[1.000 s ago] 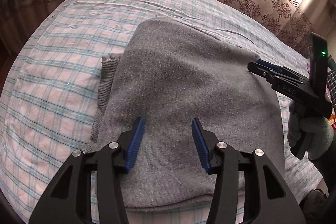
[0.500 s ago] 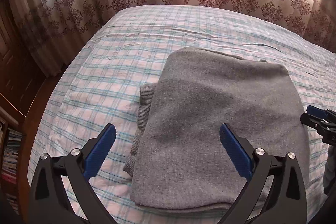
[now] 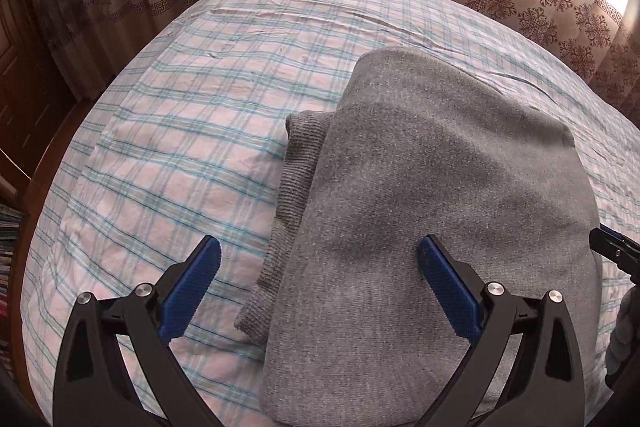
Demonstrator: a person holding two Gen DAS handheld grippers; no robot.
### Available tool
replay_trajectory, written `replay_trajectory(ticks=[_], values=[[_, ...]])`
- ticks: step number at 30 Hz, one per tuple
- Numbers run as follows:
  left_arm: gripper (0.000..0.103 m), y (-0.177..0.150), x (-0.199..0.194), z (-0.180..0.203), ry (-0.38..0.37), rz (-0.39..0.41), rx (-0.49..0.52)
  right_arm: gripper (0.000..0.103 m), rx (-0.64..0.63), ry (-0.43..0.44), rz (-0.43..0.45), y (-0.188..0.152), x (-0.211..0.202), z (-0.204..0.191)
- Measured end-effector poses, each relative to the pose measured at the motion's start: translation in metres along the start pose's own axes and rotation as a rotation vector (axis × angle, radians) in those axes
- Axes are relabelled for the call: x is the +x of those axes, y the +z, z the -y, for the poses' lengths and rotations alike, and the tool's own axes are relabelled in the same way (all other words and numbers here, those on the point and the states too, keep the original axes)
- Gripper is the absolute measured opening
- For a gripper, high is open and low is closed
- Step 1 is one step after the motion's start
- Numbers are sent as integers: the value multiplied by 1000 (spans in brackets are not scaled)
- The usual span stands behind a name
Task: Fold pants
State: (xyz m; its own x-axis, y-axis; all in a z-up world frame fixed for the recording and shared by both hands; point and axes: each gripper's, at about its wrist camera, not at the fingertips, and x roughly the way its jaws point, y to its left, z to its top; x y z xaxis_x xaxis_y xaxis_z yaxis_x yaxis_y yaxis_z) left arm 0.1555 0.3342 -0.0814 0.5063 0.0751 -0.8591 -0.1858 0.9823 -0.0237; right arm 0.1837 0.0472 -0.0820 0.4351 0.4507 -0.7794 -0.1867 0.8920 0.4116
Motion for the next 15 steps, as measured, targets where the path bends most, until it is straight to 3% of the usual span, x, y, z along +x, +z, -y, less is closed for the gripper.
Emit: replay_trajectory(ticks=[15], values=[[100,3,36,-33,-286,-110,-151,86,141,200,-68,1,23,13]])
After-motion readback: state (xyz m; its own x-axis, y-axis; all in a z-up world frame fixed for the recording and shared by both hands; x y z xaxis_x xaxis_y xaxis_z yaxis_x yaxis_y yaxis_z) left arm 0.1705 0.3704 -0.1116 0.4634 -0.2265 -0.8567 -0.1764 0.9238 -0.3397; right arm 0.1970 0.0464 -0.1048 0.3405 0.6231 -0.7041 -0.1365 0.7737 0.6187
